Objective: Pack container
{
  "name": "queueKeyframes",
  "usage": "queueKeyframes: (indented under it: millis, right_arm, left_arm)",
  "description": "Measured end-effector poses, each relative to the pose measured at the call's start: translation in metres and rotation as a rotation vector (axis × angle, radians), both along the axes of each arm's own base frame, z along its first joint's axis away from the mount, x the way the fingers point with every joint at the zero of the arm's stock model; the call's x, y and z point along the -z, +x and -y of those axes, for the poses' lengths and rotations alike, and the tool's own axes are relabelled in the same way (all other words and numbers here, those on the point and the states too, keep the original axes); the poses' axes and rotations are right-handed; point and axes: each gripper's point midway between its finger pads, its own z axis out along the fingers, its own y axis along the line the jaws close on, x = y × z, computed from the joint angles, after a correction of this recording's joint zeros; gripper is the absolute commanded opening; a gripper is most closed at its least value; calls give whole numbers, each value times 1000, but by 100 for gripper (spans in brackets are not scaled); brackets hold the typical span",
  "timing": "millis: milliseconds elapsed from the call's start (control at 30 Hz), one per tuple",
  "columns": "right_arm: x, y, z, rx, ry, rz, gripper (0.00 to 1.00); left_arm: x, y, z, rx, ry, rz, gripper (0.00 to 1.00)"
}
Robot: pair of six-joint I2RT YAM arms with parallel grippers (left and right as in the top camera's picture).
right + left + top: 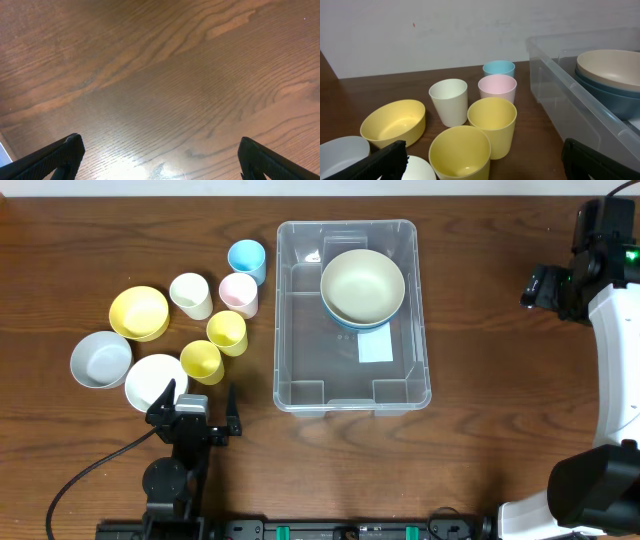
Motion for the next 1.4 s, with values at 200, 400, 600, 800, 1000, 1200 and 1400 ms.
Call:
queueKeyframes:
  millis: [200,400,600,800,1000,1200,1400]
  right_arm:
    - [0,0,0,0,0,0,99]
    - [0,0,0,0,0,0,99]
    - [0,0,0,0,0,0,99]
    - [0,0,0,0,0,0,99]
    - [0,0,0,0,0,-1,99]
    - [0,0,0,0,1,-1,99]
    - [-1,0,0,0,1,2,99]
  left_arm:
    - [0,0,0,0,0,0,98]
    - [0,0,0,0,-4,0,98]
    - [-2,0,2,5,-82,2,98]
    - [-4,-4,13,61,-135,-33,98]
    - [-52,-23,6,18,-178,-105,98]
    - [-101,-40,-9,-87,-166,-310,98]
    - [-123,-32,-13,-134,-132,-557,98]
